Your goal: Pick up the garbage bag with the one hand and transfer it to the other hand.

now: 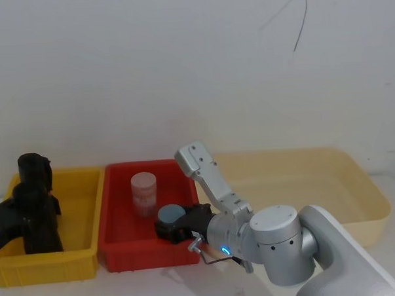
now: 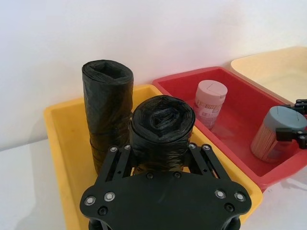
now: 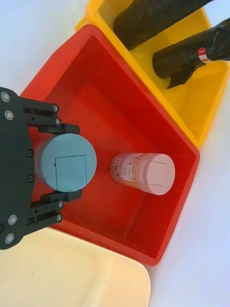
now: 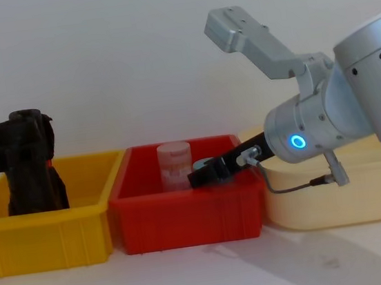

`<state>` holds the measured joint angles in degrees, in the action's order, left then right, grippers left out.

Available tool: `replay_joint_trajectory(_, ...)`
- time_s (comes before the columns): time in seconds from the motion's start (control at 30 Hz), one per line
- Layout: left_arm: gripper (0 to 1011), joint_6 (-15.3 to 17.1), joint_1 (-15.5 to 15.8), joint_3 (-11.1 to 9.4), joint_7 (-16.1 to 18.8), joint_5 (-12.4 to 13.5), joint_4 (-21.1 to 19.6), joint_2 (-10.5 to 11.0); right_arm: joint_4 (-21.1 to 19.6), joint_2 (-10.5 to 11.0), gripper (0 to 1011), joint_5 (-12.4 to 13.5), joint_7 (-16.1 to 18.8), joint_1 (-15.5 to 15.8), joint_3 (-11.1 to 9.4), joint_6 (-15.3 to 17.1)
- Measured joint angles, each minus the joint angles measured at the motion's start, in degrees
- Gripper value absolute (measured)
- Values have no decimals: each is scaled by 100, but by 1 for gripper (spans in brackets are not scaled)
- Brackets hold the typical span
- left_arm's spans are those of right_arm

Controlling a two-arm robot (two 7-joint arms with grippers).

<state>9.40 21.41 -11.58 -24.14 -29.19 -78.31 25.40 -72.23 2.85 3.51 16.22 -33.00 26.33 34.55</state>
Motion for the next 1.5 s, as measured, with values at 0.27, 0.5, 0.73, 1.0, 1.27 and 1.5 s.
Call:
replay_joint_trajectory(0.27, 425, 0, 0, 0, 0, 0, 0, 0, 0, 0, 664, 0, 0, 0, 0, 0)
replay_joint_trajectory(0.5, 425, -1, 1, -19, -1, -2, -8, 3, -1, 0, 664, 0, 0, 1, -1, 0)
replay_joint_trajectory(0.73, 425, -14, 5, -57, -20, -27, -77, 9, -54, 7, 664, 0, -5, 49, -40, -48)
replay_joint_trajectory(1.0, 425, 5, 25, -91, -10, -59, -294, 23, -276, 36, 664, 70, 8, 155, -197, -143)
replay_joint_trajectory(1.27, 425, 136, 107, -139, 109, -41, -587, 78, -593, 45, 663, 320, 111, 265, -439, -162)
replay_joint_trajectory(1.5, 425, 243, 248, -238, 289, 132, -834, 126, -994, 27, 664, 617, 176, 323, -767, -94)
